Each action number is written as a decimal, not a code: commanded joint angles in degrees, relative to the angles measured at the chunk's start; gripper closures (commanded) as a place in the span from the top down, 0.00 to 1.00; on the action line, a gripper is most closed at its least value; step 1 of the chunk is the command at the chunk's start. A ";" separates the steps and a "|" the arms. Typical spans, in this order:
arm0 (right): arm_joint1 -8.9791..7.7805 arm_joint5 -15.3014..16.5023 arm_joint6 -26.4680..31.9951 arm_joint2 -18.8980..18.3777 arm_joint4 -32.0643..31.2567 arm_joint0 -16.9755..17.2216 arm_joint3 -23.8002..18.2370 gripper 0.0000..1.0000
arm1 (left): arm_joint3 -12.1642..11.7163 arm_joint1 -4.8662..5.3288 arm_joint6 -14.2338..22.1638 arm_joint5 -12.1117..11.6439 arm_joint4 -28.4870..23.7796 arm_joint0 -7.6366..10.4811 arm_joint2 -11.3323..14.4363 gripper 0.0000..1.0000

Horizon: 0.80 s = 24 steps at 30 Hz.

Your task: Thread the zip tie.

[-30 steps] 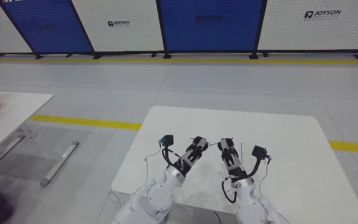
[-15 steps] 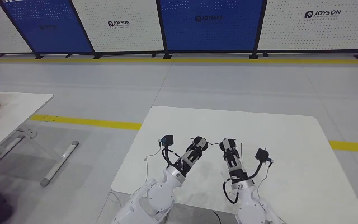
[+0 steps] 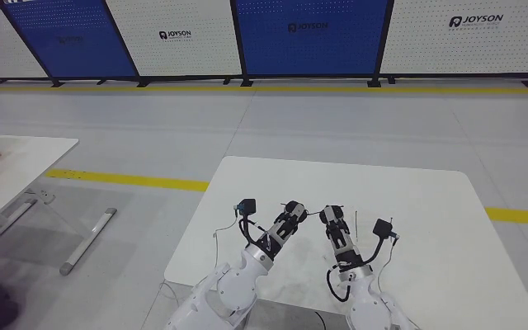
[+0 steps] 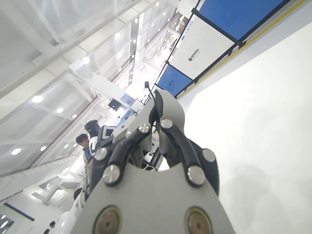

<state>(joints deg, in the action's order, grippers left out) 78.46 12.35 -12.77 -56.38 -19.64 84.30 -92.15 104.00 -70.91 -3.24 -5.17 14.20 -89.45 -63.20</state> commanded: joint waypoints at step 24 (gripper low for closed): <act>0.81 -0.06 -0.58 -0.83 -3.33 1.04 -0.44 0.00 | -0.25 -0.19 -0.28 0.09 -0.45 0.42 0.16 0.00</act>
<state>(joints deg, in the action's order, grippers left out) 79.24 12.18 -13.43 -57.14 -22.92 85.30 -92.59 103.76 -71.08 -3.45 -5.06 13.77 -89.04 -63.05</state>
